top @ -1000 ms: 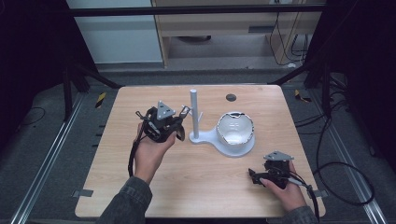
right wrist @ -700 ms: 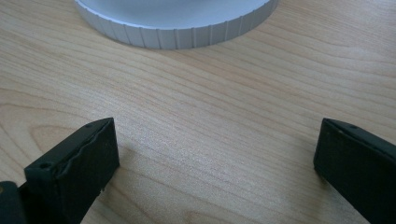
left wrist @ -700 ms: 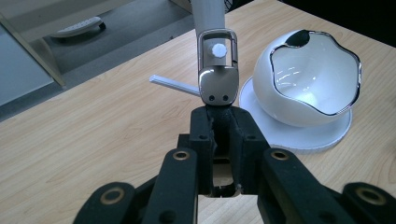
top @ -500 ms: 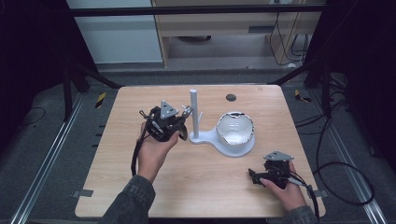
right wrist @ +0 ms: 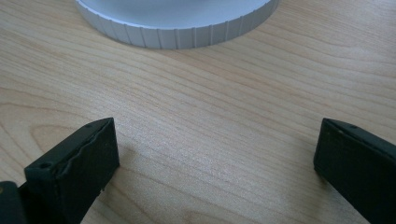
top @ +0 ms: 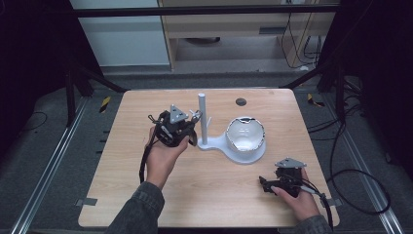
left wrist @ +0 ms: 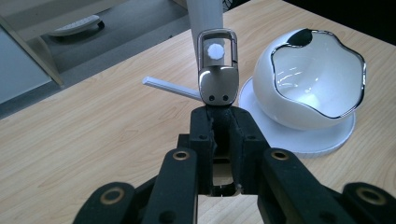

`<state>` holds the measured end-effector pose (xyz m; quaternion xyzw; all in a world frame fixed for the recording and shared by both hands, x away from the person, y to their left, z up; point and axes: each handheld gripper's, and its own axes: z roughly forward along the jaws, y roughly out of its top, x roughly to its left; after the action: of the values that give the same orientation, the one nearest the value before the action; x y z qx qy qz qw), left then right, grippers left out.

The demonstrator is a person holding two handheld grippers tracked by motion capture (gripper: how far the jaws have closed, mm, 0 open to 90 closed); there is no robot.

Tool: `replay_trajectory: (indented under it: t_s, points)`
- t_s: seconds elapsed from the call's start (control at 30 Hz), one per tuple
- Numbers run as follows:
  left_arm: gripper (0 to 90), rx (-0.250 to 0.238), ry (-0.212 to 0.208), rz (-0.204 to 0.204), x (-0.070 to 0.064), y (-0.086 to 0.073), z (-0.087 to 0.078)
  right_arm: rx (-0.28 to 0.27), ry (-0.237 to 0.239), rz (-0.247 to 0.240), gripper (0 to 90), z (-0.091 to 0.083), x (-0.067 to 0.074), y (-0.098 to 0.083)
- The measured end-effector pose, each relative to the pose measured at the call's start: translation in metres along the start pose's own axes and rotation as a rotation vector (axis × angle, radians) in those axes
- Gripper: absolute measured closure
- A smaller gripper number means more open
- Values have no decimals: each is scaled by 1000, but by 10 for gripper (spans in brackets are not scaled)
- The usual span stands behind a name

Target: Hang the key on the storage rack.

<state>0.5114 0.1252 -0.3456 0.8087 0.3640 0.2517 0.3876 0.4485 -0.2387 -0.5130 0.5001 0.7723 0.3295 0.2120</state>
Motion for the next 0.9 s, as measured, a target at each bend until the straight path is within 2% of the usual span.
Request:
replay_trajectory:
  t_s: [0.9]
  points:
    - [801, 8, -7, -16, -1, -3, 15, 0, 1, -2, 4, 0, 0, 0]
